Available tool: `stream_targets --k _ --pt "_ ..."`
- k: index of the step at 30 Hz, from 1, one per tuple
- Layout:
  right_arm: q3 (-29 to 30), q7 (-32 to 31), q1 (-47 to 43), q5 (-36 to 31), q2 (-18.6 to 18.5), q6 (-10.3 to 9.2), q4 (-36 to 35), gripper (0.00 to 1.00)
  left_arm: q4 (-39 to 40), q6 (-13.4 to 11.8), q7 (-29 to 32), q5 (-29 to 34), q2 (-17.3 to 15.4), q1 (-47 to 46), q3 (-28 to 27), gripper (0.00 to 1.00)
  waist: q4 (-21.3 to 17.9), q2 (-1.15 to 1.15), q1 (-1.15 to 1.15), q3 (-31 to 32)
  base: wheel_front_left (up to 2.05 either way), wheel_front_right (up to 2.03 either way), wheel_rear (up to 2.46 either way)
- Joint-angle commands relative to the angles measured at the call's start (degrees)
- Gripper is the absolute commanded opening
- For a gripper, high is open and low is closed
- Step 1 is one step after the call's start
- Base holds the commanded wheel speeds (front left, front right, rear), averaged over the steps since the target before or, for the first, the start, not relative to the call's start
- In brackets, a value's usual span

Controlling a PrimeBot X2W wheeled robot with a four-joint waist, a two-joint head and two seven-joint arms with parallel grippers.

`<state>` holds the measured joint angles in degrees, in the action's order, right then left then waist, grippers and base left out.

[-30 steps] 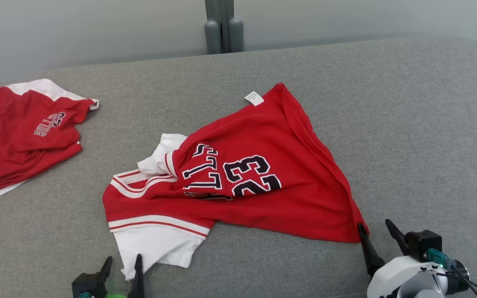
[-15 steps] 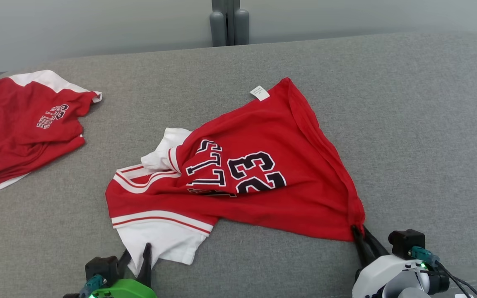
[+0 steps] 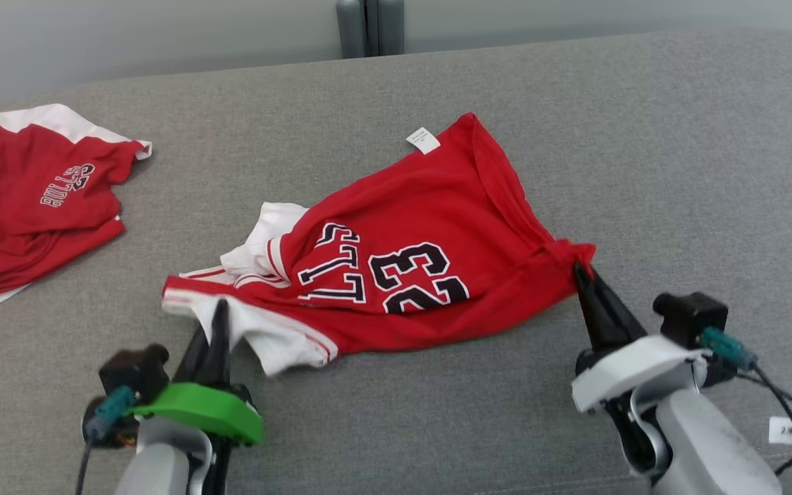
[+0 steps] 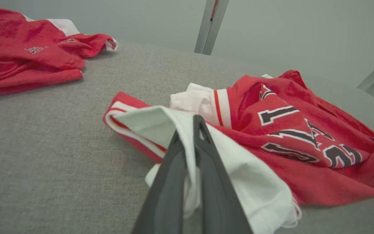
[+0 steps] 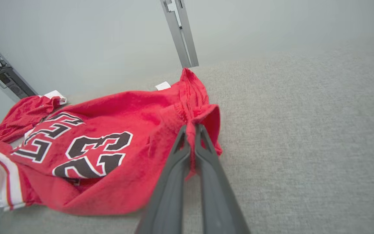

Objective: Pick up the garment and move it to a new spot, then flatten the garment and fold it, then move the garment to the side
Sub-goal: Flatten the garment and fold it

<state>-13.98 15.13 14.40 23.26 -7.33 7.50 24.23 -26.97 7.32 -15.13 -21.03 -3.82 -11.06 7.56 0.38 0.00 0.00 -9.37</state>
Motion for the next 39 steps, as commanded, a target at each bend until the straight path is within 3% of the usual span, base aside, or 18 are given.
stream_targets --k 1,6,11,15,21,28,34,39 --pt "-0.2 0.0 2.7 1.5 -0.6 -0.02 -0.8 0.0 0.8 0.3 0.0 -1.6 -1.3 -3.0 0.5 0.0 -0.6 0.0 0.0 -1.2 0.0 0.0 0.0" --pt "-2.3 0.0 13.1 5.6 -1.5 -0.02 0.2 0.0 1.4 0.3 1.4 -4.7 -5.5 -14.0 4.4 0.0 -1.3 0.0 0.0 -5.1 0.0 0.0 0.0" --pt "-3.7 -0.6 31.0 13.0 -1.4 -0.02 6.4 0.0 -0.4 0.2 6.6 -10.2 -10.3 -32.5 6.7 0.0 -2.2 0.0 0.0 -12.4 0.0 0.0 0.0" --pt "-1.6 -3.0 46.4 20.0 -1.4 -0.02 12.1 0.0 -4.3 0.2 11.1 -13.9 -11.7 -48.5 6.3 0.0 -2.7 0.0 0.0 -18.1 0.0 0.0 0.0" --pt "0.6 -6.3 69.4 23.6 -1.6 -0.02 20.9 0.0 -12.8 0.2 13.9 -13.4 -11.6 -71.9 6.8 0.0 -2.9 0.0 0.0 -25.3 0.0 0.0 0.0" --pt "3.3 -3.9 86.9 24.2 -1.0 -0.02 30.6 0.0 -21.7 -0.3 10.8 -13.1 -8.6 -91.5 6.3 0.0 -3.4 0.0 0.0 -27.2 0.0 0.0 0.0" --pt "2.5 -3.1 93.1 23.7 -2.4 -0.02 35.1 0.0 -25.4 0.1 8.3 -13.7 -6.1 -98.8 7.4 0.0 -3.1 0.0 0.0 -28.1 0.0 0.0 0.0" --pt "1.2 -3.7 92.0 25.6 -3.5 -0.02 35.3 0.0 -26.7 0.2 7.1 -14.5 -5.1 -98.3 9.7 0.0 -2.9 0.0 0.0 -29.6 0.0 0.0 0.0"
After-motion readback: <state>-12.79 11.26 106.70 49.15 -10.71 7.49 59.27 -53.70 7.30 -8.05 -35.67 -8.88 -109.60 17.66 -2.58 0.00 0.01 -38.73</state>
